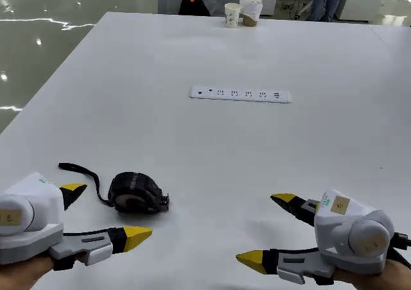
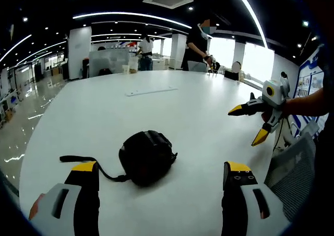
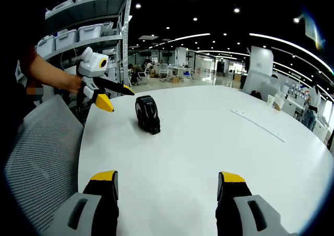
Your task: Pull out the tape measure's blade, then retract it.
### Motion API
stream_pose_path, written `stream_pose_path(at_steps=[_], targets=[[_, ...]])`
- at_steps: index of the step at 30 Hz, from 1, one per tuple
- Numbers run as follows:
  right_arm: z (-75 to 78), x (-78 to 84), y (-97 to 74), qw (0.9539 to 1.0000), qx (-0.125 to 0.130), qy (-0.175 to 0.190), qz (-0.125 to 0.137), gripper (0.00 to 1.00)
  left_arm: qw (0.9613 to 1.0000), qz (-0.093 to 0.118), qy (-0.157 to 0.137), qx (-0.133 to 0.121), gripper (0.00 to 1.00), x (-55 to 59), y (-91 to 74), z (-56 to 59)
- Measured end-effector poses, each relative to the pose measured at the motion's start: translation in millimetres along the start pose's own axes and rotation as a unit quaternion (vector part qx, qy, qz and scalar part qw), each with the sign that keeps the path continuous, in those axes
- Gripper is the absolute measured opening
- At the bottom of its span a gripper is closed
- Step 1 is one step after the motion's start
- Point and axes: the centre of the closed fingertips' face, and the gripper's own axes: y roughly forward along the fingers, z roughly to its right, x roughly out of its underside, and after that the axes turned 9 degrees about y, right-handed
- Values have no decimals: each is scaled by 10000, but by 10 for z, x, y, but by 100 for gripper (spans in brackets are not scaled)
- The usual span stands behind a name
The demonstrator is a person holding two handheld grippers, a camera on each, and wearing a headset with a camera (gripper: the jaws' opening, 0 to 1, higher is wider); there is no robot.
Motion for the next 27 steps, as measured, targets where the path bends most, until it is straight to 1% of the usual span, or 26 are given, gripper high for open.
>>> stream_pose_path(at_steps=[4, 9, 11, 12, 15, 22, 27], targets=[[9, 13, -59, 9999, 42, 77, 75, 80, 9999, 78, 34, 113, 98, -26, -25, 61], [8, 13, -133, 9997, 77, 141, 162, 84, 9996, 99, 153, 201, 99, -16, -61, 124], [7, 10, -158, 9996, 87, 174, 200, 85, 9994, 74, 240, 248, 99, -9, -70, 163], [5, 10, -171, 9995, 96, 191, 222, 86, 9990, 68, 330, 289, 99, -6, -72, 190], [-7, 22, -190, 9994, 110, 201, 245, 88, 9984, 28, 439, 351, 99, 18, -65, 231], [-25, 49, -232, 9993, 141, 219, 280, 93, 9980, 19, 479, 423, 99, 35, -59, 270], [-45, 13, -235, 9990, 143, 221, 357, 98, 9981, 53, 450, 425, 99, 20, -78, 274]])
